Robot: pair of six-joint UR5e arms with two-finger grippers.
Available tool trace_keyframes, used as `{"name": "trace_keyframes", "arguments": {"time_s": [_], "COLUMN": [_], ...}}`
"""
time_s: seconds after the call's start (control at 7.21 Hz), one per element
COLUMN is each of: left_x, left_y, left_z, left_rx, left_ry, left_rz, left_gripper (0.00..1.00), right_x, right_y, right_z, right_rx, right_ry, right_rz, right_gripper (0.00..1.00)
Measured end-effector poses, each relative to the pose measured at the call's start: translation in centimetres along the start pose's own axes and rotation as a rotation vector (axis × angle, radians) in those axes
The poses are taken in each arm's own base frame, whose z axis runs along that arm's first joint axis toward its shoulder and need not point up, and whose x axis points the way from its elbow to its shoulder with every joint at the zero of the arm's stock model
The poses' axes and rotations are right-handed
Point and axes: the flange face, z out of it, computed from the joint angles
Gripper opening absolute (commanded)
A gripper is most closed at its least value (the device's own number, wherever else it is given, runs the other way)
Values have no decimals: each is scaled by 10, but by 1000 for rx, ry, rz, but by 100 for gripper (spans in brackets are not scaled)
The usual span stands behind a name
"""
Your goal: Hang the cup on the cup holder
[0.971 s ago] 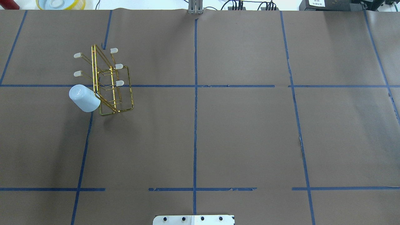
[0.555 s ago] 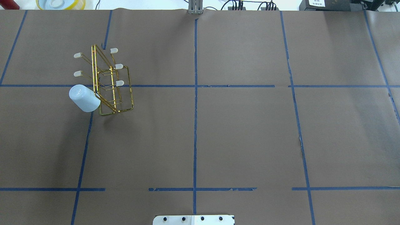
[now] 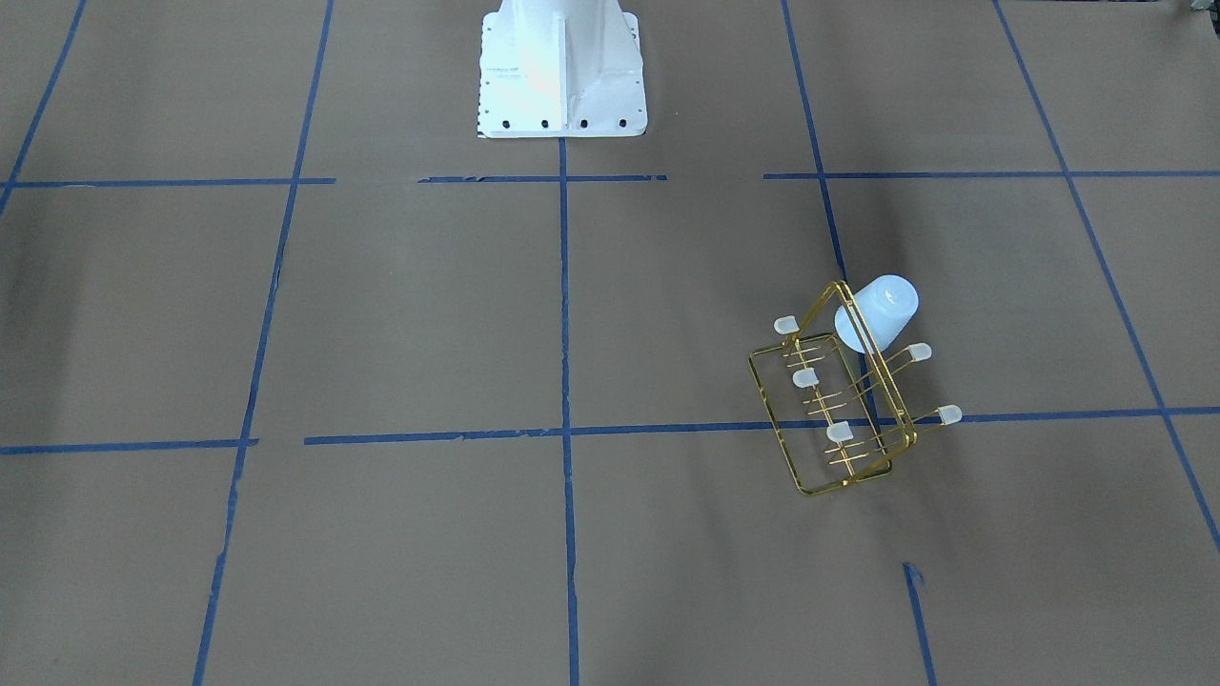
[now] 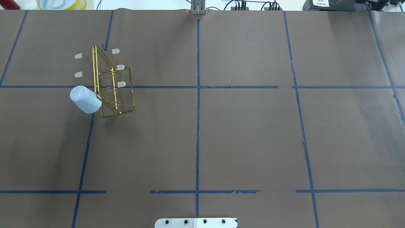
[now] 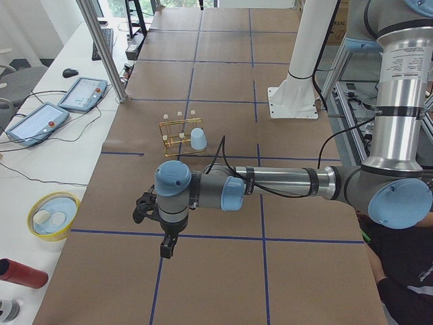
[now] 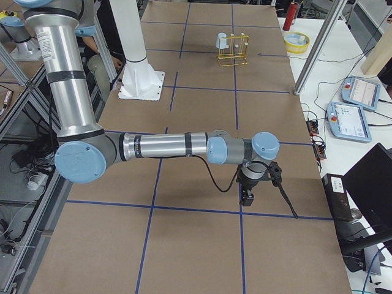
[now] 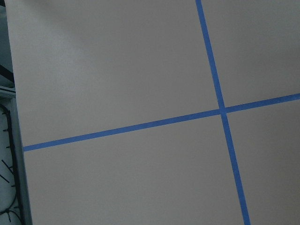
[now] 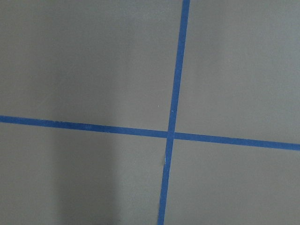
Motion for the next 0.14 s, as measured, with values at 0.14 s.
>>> {"name": "trace_keyframes", "arguments": {"time_s": [0.14], "left_x": [1], "left_y": [-2], "left_z": [-1], "left_rx": [1], "left_ry": [0], "left_rz": [1], "left_gripper": [100], "right_x": [0], "right_y": [0], "right_z": [0], "right_rx": [0], "right_ry": [0], "right_rz": [0], "right_gripper": [100]}}
